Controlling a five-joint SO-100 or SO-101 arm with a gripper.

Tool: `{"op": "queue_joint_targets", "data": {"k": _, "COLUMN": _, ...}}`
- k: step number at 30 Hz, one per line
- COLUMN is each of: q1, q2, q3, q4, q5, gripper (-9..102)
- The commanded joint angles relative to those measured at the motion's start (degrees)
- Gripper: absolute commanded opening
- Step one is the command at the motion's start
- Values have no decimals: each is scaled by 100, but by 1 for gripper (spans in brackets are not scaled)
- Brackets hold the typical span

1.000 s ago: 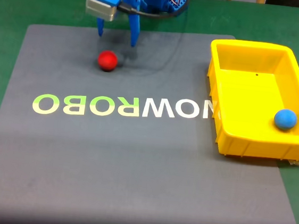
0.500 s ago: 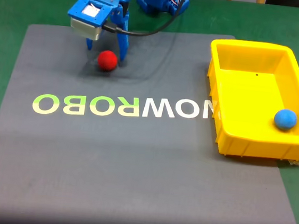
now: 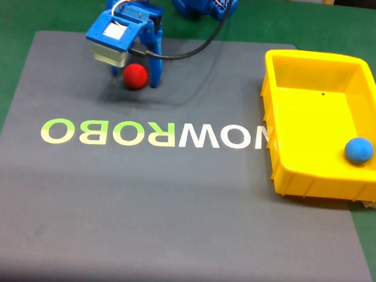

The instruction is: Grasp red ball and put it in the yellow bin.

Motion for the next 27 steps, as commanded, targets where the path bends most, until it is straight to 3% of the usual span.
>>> {"op": "queue_joint_targets", "data": {"k": 1, "q1": -97, "q2": 18, "q3": -378, "q4": -158, "q5": 114, "gripper": 30}}
{"op": "queue_joint_targets", "data": {"k": 7, "q1": -167, "q2": -97, "q3": -466, "q4": -158, "q5": 193, "gripper": 25}}
{"op": "queue_joint_targets", "data": {"k": 11, "q1": -185, "q2": -79, "q3": -483, "q4": -158, "q5": 237, "gripper": 0}}
{"op": "queue_joint_targets", "data": {"k": 21, "q1": -202, "q2": 62, "q3": -624, "q4": -158, "q5": 229, "gripper": 0}}
{"op": "queue_joint_targets", "data": {"k": 27, "q1": -800, "q2": 360, "q3": -1371, "q4": -141, "q5": 483, "gripper": 0}}
